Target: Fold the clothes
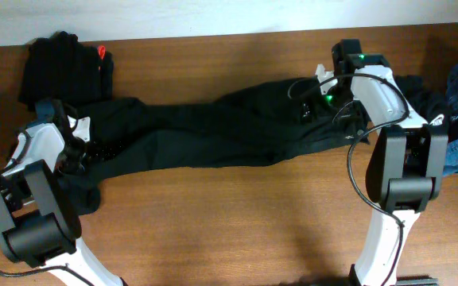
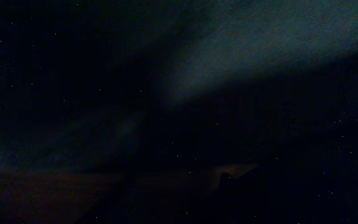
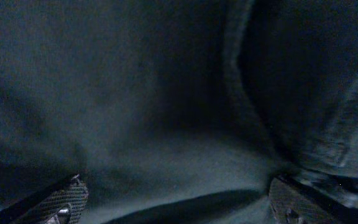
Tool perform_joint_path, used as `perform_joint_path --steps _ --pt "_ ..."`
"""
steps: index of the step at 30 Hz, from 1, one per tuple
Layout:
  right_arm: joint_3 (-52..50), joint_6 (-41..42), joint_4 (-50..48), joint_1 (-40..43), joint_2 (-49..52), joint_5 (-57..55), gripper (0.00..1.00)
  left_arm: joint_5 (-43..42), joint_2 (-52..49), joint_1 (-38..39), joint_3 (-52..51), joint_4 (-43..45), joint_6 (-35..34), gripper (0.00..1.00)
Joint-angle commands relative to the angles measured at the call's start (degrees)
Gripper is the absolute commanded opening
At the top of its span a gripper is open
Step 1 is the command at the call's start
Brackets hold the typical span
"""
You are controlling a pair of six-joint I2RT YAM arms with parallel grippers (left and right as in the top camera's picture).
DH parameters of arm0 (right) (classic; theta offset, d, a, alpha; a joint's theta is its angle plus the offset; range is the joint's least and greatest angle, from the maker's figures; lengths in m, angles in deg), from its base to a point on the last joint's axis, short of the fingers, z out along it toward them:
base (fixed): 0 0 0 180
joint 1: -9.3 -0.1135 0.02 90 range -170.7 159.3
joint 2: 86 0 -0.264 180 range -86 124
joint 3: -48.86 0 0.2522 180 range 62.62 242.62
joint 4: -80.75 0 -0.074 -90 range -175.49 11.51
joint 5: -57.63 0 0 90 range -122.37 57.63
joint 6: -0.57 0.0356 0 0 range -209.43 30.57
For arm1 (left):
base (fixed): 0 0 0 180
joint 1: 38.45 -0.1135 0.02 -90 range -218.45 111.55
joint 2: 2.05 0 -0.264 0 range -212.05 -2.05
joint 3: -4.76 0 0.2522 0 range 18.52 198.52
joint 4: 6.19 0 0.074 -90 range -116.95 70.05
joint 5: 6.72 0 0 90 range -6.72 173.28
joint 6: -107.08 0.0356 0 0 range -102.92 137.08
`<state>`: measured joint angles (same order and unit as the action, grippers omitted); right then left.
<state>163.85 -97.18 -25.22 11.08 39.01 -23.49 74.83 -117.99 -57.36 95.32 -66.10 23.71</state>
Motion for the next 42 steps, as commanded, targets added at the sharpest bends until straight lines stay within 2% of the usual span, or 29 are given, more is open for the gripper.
perform_joint_path --steps 1,15,20,26,32,39,42 --pt "0.02 -2.14 -1.49 0.96 1.01 -2.49 0.99 1.42 -3.34 0.07 -1.01 -1.99 0.66 0.42" --pt "0.02 -5.62 -11.41 0.98 1.22 -3.39 0.99 3.98 -3.32 0.09 -1.01 -8.63 -0.83 0.38" --pt "1.03 -5.73 -12.63 0.98 0.76 -3.10 0.99 3.76 -1.60 0.09 -0.96 -7.30 -0.87 0.40" --pt "6.67 -5.46 -10.36 0.98 -1.92 0.50 0.99 3.74 6.71 0.09 1.27 -4.61 -1.05 0.49" --pt "9.99 -5.29 -9.20 0.98 -2.08 2.89 0.99 3.78 14.56 0.07 2.82 0.76 -1.01 0.71" --pt "9.97 3.30 -11.65 2.05 -1.86 -0.42 0.99 6.47 14.29 0.02 2.80 8.28 -1.03 0.82" --pt "9.94 3.74 -11.21 2.38 -1.84 -0.07 0.99 8.26 12.63 -0.07 2.80 9.07 -1.03 0.85"
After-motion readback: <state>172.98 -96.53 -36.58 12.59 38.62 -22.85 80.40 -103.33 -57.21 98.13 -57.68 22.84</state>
